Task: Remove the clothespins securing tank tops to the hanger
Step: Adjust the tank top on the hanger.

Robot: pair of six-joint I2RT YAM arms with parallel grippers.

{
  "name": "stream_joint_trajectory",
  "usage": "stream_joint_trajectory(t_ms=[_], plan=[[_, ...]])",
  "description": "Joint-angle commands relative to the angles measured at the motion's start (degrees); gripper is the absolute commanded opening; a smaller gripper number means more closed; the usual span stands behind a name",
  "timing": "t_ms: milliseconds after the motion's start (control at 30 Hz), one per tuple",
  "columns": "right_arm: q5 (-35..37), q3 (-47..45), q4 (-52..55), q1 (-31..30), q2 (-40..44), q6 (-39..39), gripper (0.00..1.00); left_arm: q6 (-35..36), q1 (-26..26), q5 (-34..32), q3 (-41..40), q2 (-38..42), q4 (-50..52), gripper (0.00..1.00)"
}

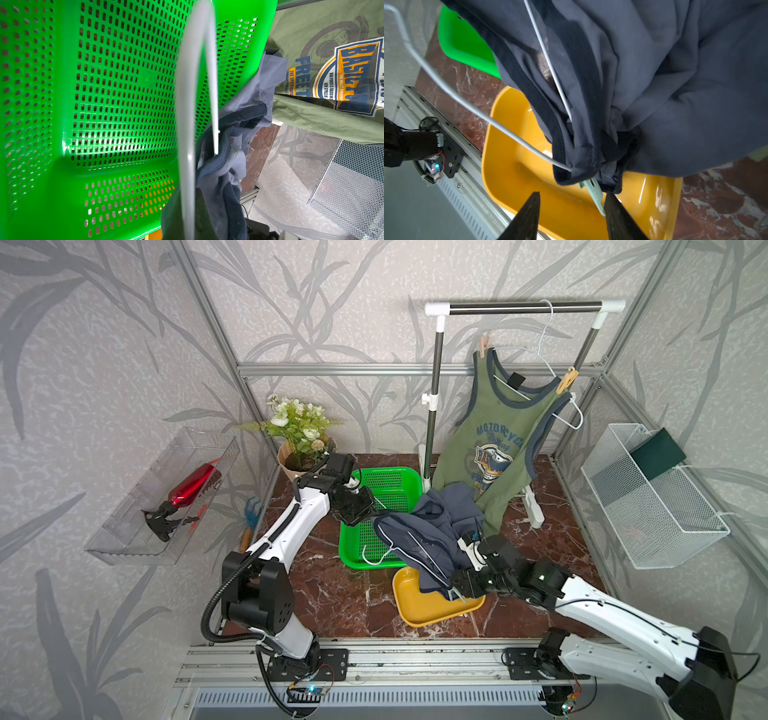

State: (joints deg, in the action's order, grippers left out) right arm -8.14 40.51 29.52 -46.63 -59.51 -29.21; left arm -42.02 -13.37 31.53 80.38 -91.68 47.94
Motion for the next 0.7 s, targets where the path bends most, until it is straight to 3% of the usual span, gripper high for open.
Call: stream_joint_trajectory(t_ms=[0,467,533,667], plan=[[-2.2,-0.1,-4.0,0.9,-3.5,-1.9,0.52,0.2,-0.3,-1.1,-0.3,2.3,0.5,0.0],[-7.2,-1.9,-13.1,2.4,-9.4,-4.6,0.31,-0.3,-0.7,-0.5,-0.7,2.7,-0.1,0.0],[-7.5,-1.5,-12.8,2.4,-10.3,-4.5,0.25,-0.4,-0.7,-0.5,-0.7,2.9,-0.1,0.0],[-7.9,-1.3,-13.2,2.4,-10.2,-4.4,0.03,-0.3,-0.7,-0.7,-0.8,3.1,-0.2,0.0]])
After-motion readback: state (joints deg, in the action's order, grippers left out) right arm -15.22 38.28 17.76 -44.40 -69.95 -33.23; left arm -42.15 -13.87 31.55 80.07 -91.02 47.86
